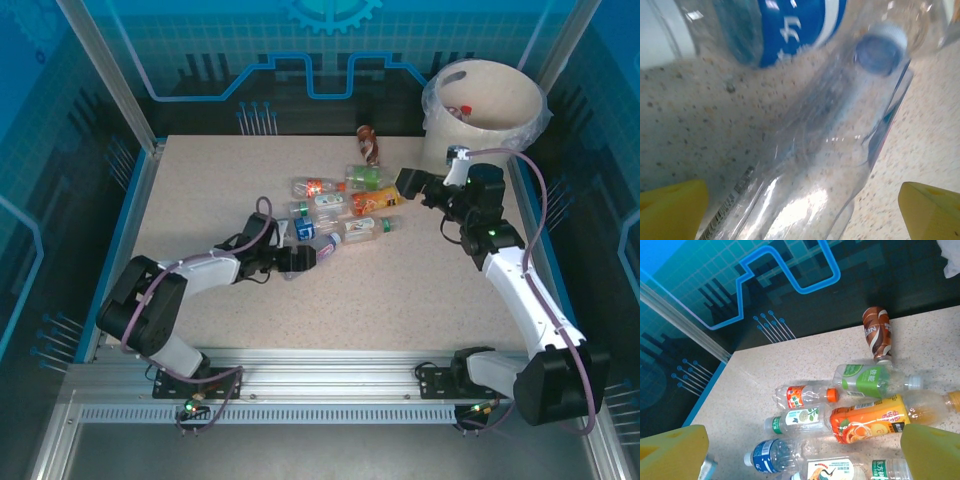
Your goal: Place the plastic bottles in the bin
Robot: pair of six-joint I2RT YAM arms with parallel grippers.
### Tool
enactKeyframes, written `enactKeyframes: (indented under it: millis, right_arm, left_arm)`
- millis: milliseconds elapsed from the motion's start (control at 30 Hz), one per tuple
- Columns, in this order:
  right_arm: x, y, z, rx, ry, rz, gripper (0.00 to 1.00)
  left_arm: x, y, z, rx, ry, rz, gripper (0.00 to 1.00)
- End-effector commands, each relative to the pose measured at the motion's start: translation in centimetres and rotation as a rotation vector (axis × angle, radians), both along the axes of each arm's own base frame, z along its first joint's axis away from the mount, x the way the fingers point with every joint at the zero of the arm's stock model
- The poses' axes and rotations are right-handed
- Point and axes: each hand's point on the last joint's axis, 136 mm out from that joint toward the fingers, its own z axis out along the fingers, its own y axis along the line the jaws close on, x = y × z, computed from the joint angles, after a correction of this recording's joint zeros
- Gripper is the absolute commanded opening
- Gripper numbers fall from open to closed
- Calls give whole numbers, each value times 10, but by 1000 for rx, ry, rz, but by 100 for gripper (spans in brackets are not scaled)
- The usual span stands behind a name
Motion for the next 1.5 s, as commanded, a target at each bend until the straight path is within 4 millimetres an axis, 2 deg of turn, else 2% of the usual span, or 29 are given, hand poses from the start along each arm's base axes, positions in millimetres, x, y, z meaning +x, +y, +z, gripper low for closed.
enactKeyframes:
  millis: [0,167,367,533,867,1000,1133,1333,1467]
  right_arm:
    - [5,-1,15,18,-52,-31,100]
    - [2,-2,14,0,-48,-34,100]
    - [-1,-4,16,-15,-56,-41,100]
    - [-3,3,22,-10,-82,3,100]
    - [-3,-4,21,-26,-83,-32,100]
    - [3,-17,10,-37,-26,-119,100]
    - [7,-16,4,-28,-5,-116,100]
    - [7,19,14,24,-17,83,100]
    - [-1,45,27,49,-43,230,100]
  left_arm:
    - [-12,9,-9,198,-42,-50,98]
    - [-21,11,-21,402,-69,-87,92]
    - [-25,1,-26,508,-116,-147,84]
    - [-25,-7,-29,523,-119,-175,76]
    - [-30,-11,-30,483,-130,-182,55]
    - [-28,-15,-11,430,-185,-172,45]
    - [-28,-22,12,360,-233,-168,42]
    - [-22,-43,64,161,-301,-141,43]
    - [-14,-59,113,-107,-319,-119,44]
